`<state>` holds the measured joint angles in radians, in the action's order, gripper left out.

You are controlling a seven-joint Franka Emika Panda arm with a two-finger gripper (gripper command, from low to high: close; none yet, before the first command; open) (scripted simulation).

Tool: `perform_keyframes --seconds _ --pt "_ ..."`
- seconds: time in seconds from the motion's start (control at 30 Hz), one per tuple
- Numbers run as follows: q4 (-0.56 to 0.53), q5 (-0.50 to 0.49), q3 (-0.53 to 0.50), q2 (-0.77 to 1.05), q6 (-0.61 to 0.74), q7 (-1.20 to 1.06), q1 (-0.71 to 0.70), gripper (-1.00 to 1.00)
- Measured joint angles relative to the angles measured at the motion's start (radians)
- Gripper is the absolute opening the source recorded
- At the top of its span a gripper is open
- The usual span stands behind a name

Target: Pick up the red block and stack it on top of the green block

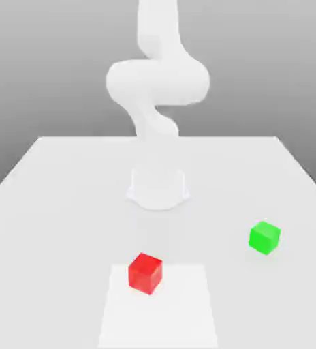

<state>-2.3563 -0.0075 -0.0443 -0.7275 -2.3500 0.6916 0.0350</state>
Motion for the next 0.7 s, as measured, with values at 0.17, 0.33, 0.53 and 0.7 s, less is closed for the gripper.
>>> perform_keyframes --seconds 0.17,0.33,0.53,0.7 --pt "-0.118 -0.013 -0.089 0.154 -0.106 -0.231 0.069 0.0" --pt "-0.232 -0.021 -0.166 0.302 -0.208 -0.455 0.129 0.0" --pt "-0.368 -0.028 -0.241 0.479 -0.33 -0.726 0.186 0.0" --pt "-0.481 -0.044 -0.278 0.626 -0.432 -0.944 0.208 0.0"
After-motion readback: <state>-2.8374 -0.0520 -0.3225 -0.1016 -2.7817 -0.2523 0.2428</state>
